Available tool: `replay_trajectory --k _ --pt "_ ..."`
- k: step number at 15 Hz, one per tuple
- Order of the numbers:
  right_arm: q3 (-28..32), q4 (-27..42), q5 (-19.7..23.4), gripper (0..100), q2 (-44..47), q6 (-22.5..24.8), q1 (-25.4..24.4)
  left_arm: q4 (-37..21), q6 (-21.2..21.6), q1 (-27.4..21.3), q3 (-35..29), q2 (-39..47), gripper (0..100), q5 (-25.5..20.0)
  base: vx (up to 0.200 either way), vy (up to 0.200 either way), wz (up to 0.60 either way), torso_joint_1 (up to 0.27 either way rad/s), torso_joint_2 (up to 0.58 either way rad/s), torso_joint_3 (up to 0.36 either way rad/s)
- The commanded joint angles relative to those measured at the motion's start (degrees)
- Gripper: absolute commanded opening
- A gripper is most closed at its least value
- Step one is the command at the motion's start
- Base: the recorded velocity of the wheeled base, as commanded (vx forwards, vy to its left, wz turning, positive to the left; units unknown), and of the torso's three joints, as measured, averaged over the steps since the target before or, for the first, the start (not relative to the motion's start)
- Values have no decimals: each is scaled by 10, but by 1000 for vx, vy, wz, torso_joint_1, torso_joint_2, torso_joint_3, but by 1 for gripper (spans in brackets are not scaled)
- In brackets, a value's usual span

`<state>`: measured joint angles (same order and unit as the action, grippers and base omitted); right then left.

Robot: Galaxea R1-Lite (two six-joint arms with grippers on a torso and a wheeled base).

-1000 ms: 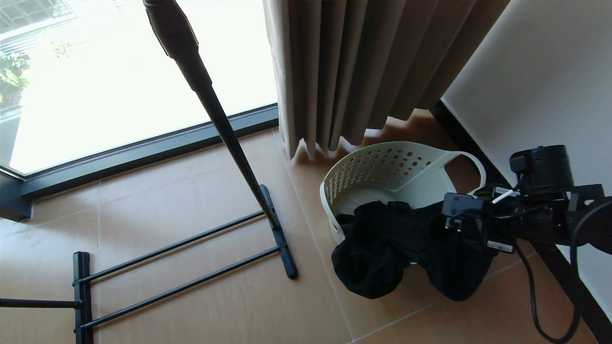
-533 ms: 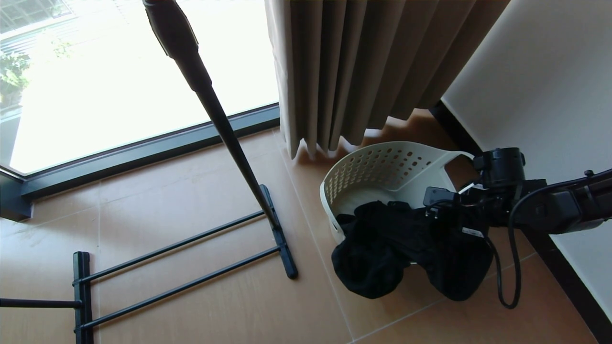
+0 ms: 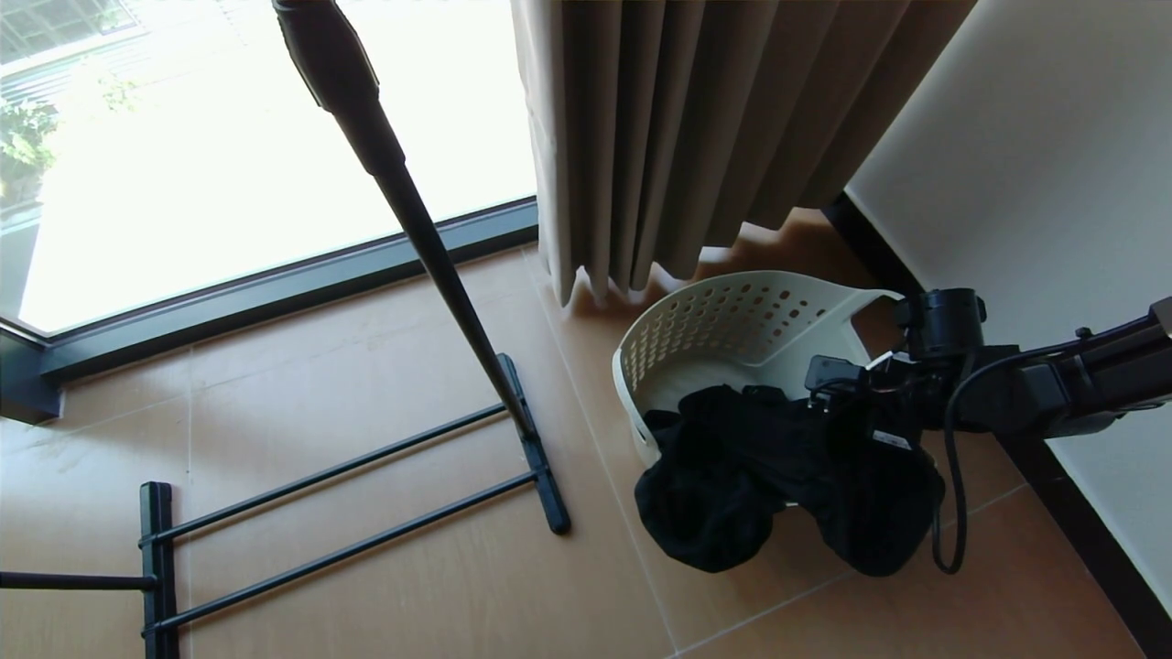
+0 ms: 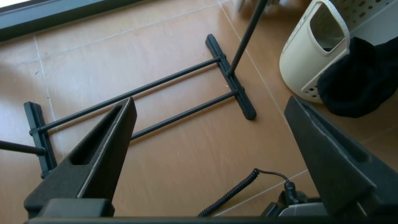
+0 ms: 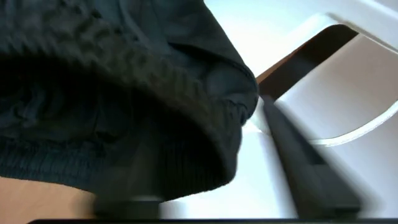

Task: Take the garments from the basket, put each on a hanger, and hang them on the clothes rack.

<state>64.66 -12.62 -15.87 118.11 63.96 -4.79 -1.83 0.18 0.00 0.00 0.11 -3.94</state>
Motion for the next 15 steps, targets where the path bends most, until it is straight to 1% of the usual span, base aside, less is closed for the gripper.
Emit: replay_trajectory --k 1,4,5,7,8,9,10,11,12,14,15 --pt "-6 1 3 0 -29 -6 0 0 1 0 0 0 100 0 0 0 0 0 0 0" --pt "-58 7 18 0 -141 -45 -7 0 0 0 0 0 100 1 0 0 0 0 0 0" --pt "-83 8 21 0 -187 -61 -14 0 0 0 0 0 100 1 0 0 0 0 0 0" --pt "-132 8 21 0 -274 -111 -33 0 0 0 0 0 100 0 0 0 0 0 0 0" --pt "-152 8 22 0 -317 -128 -45 0 0 0 0 0 100 0 0 0 0 0 0 0" --pt "-165 8 22 0 -349 -140 -57 0 0 0 0 0 100 0 0 0 0 0 0 0" --pt "-183 8 22 0 -393 -168 -76 0 0 0 0 0 100 -1 0 0 0 0 0 0" --pt "-186 8 22 0 -406 -178 -84 0 0 0 0 0 100 -1 0 0 0 0 0 0" --pt "-200 8 22 0 -454 -222 -116 0 -2 0 0 0 100 1 0 0 0 -2 12 80" --pt "-222 6 23 0 -491 -277 -144 0 0 0 0 0 100 0 0 0 0 0 2 151" --pt "-238 0 29 0 -501 -309 -147 0 1 0 0 0 100 0 0 0 0 -2 2 183"
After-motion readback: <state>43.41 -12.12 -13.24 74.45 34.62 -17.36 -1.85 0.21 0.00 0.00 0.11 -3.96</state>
